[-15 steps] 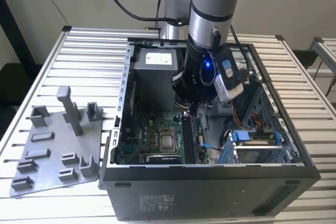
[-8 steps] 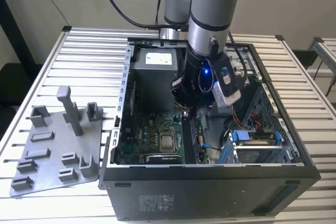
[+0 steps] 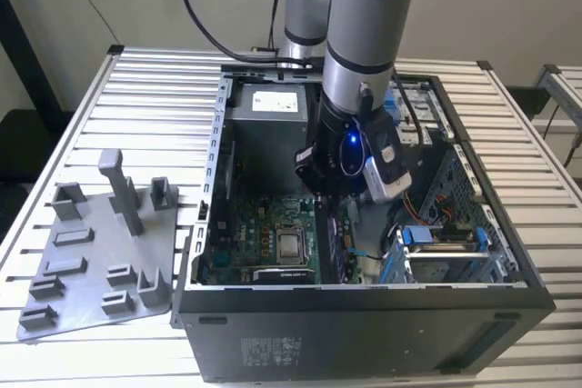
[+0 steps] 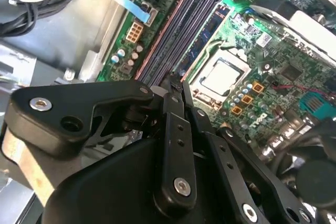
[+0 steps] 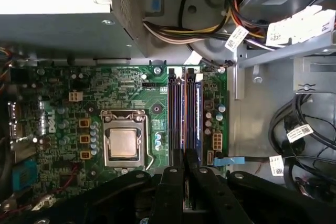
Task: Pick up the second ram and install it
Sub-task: 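Insert the second ram into the second slot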
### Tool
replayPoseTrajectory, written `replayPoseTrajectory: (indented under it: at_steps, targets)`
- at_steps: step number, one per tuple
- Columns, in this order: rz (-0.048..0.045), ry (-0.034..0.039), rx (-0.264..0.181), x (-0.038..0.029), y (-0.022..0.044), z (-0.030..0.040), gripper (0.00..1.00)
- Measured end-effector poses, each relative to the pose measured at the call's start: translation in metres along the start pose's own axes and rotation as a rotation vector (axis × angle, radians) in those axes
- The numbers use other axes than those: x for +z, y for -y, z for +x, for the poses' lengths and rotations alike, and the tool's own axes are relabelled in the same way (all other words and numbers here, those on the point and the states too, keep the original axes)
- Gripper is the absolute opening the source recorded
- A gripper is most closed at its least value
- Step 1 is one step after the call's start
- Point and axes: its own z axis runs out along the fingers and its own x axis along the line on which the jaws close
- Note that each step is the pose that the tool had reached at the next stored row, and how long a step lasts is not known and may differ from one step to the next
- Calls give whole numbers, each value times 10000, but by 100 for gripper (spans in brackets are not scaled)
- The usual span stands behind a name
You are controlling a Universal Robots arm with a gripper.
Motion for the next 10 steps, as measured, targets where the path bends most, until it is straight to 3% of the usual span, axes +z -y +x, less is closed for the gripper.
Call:
replayPoseTrajectory:
  at_steps: [10]
  targets:
    - [5,7,237,181,32,41,14]
